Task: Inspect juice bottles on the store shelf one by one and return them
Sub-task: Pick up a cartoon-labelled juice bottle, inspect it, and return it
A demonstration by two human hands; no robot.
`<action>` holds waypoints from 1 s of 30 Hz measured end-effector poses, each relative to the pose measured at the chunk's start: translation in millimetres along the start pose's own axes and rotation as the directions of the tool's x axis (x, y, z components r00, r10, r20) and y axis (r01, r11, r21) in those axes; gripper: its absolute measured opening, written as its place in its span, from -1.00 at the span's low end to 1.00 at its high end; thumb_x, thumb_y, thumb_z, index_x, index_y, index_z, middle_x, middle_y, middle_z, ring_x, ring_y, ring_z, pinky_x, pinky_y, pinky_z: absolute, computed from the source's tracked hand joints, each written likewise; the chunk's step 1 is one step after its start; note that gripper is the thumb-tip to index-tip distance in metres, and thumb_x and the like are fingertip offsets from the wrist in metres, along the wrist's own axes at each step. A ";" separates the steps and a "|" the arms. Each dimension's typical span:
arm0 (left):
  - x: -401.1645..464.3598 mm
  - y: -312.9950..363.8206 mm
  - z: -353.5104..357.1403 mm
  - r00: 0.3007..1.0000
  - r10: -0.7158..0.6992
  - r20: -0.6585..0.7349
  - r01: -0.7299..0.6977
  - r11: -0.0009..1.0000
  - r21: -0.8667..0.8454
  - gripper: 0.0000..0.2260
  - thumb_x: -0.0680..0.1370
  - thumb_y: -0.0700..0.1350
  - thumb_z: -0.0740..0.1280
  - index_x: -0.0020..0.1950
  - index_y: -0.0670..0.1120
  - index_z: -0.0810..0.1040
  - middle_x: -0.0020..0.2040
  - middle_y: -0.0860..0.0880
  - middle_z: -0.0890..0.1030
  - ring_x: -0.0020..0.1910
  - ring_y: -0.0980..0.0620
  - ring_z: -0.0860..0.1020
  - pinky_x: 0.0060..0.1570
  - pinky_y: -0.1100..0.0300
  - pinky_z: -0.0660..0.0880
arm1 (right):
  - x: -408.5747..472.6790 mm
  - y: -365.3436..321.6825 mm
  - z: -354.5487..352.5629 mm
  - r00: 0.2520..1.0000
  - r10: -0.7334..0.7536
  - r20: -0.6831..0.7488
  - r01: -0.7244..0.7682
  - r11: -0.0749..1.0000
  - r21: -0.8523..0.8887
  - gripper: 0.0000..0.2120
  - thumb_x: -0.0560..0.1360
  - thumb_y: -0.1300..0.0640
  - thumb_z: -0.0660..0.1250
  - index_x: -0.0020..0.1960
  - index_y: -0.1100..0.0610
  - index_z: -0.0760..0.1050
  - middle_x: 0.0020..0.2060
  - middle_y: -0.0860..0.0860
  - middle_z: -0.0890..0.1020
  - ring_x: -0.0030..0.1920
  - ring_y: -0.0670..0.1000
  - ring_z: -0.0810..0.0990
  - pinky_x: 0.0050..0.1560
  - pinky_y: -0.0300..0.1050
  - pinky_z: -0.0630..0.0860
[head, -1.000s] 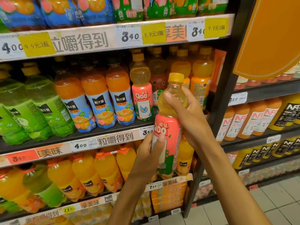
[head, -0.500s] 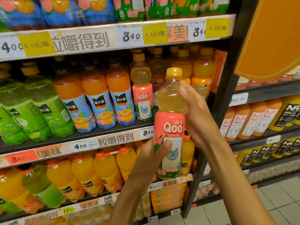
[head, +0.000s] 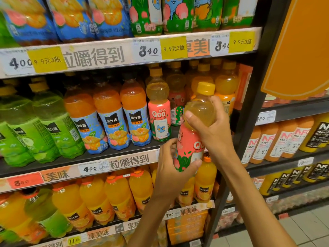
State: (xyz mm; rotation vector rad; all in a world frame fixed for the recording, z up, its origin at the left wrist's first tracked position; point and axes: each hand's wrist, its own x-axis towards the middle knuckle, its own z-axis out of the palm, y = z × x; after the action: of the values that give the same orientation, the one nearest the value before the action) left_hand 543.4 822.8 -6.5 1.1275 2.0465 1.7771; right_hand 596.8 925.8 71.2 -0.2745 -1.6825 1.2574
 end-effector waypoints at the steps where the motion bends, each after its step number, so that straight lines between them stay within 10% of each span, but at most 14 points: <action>1: 3.5 1.9 -0.1 0.998 0.055 -0.034 -0.053 0.996 0.068 -0.39 0.29 0.16 0.43 0.29 0.11 0.32 0.21 0.04 0.47 0.21 0.15 0.46 0.15 0.16 0.49 | 3.8 -0.8 -0.1 0.998 -0.056 -0.020 0.056 0.998 -0.006 -0.51 0.39 0.05 0.44 0.21 0.23 0.38 0.01 -0.01 0.56 0.02 -0.13 0.59 0.00 -0.24 0.54; 4: 17.2 3.8 5.6 0.977 0.197 -0.079 -0.165 0.940 0.298 -0.37 0.37 0.00 0.48 0.37 -0.04 0.32 0.26 0.03 0.44 0.28 0.12 0.37 0.29 0.11 0.35 | 16.9 -0.1 -0.5 0.987 -0.159 -0.025 0.159 0.987 -0.022 -0.56 0.40 0.14 0.45 0.18 0.17 0.35 -0.02 -0.05 0.53 -0.05 -0.18 0.56 -0.04 -0.33 0.48; 8: 37.0 7.7 13.0 0.977 0.167 -0.133 -0.127 0.956 0.263 -0.36 0.42 -0.12 0.47 0.44 -0.06 0.29 0.33 0.02 0.40 0.29 0.21 0.29 0.30 0.32 0.24 | 34.0 5.8 0.4 0.974 -0.228 -0.008 0.227 0.973 -0.045 -0.54 0.41 0.17 0.47 0.21 0.05 0.33 0.04 -0.17 0.49 0.02 -0.20 0.55 0.01 -0.34 0.48; 18: 52.4 -10.4 27.0 0.972 0.047 -0.231 -0.001 0.980 0.197 -0.34 0.43 -0.17 0.47 0.46 -0.01 0.26 0.37 0.01 0.40 0.35 0.03 0.38 0.34 0.04 0.35 | 49.7 37.2 8.3 0.978 -0.185 0.096 0.201 0.958 -0.203 -0.53 0.40 -0.08 0.41 0.21 -0.24 0.27 0.08 -0.31 0.36 0.23 -0.14 0.31 0.22 -0.25 0.35; 23: 55.7 -14.0 32.2 0.951 0.119 -0.286 -0.048 0.968 0.245 -0.33 0.42 -0.18 0.48 0.45 -0.05 0.26 0.35 -0.04 0.42 0.34 0.00 0.39 0.31 0.16 0.37 | 56.9 44.8 11.9 0.975 -0.219 0.041 0.221 0.936 -0.274 -0.43 0.37 -0.09 0.45 0.28 -0.07 0.27 0.10 -0.23 0.34 0.19 -0.21 0.25 0.22 -0.32 0.31; 30: 61.5 -15.2 38.8 0.866 0.341 -0.365 -0.090 0.825 0.558 -0.35 0.31 -0.17 0.57 0.32 -0.33 0.44 0.09 -0.32 0.50 0.10 -0.14 0.43 0.03 -0.17 0.53 | 63.4 47.7 14.3 0.967 -0.256 -0.005 0.236 0.901 -0.364 -0.35 0.34 -0.11 0.51 0.30 0.12 0.36 0.07 -0.29 0.30 0.12 -0.14 0.27 0.09 -0.44 0.28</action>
State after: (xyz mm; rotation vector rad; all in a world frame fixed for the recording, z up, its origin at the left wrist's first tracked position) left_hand 518.3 892.6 -10.7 1.2077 2.9320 1.7535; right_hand 537.3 980.1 67.5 -0.2998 -1.8328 0.7435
